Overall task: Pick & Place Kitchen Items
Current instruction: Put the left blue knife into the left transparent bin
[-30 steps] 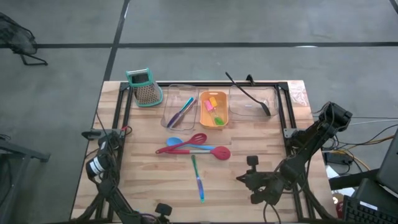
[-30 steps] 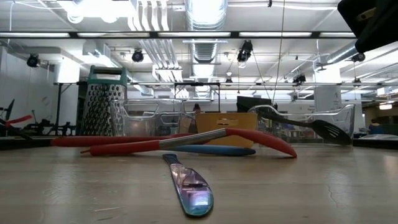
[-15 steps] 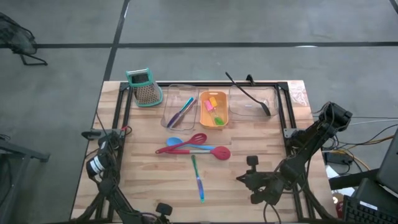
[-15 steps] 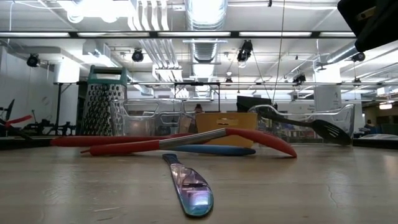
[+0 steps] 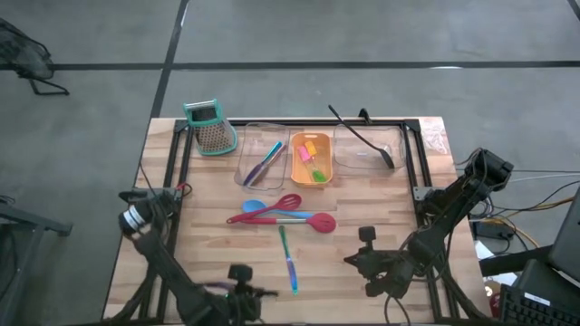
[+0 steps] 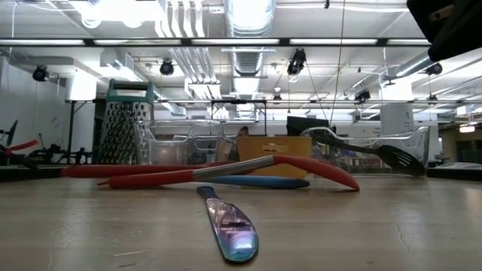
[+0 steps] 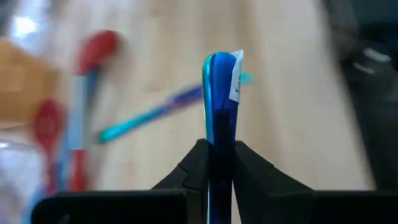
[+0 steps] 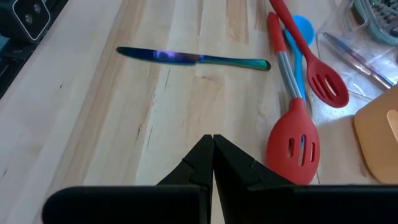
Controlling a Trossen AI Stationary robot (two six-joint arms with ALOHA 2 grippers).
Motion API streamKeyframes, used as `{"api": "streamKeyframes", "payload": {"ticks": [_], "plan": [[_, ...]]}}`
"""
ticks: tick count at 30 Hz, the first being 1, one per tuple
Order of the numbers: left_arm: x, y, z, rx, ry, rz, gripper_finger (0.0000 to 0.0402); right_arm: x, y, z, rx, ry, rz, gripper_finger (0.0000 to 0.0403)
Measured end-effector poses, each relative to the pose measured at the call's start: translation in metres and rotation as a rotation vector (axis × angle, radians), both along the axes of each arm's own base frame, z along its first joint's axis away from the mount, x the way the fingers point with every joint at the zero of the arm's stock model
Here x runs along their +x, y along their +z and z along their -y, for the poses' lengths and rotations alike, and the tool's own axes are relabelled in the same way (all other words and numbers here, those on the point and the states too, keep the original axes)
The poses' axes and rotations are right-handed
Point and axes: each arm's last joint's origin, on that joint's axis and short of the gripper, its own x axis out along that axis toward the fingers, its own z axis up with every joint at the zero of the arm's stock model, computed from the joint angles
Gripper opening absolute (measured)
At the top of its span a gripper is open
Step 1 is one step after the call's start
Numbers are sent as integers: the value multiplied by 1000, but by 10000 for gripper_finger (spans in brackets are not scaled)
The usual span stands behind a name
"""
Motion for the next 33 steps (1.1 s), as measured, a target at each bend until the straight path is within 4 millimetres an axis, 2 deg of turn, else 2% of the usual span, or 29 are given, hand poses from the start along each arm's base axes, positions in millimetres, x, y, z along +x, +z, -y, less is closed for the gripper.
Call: {"api": "streamKeyframes", "payload": {"ticks": [6, 11, 14, 18, 23, 27, 30, 33], "plan": [[23, 32, -50, 75, 144, 75, 47, 0, 0, 0, -11, 6, 1, 8], [52, 54, -104, 78, 300, 121, 47, 0, 0, 0, -35, 25, -1, 8], [68, 67, -148, 59, 429, 148, 47, 0, 0, 0, -44, 32, -3, 8], [83, 87, -227, 25, 644, 181, 47, 0, 0, 0, -54, 40, -4, 8], [75, 110, -334, -32, 877, 183, 47, 0, 0, 0, -56, 41, -5, 8], [59, 115, -407, -127, 1053, 190, 48, 0, -1, 1, -74, 55, -8, 8], [54, 105, -441, -288, 1068, 180, 52, -1, -2, 2, -95, 42, 4, 8], [53, 80, -453, -349, 1070, 159, 49, -1, -2, 3, -127, 34, 13, 8]]}}
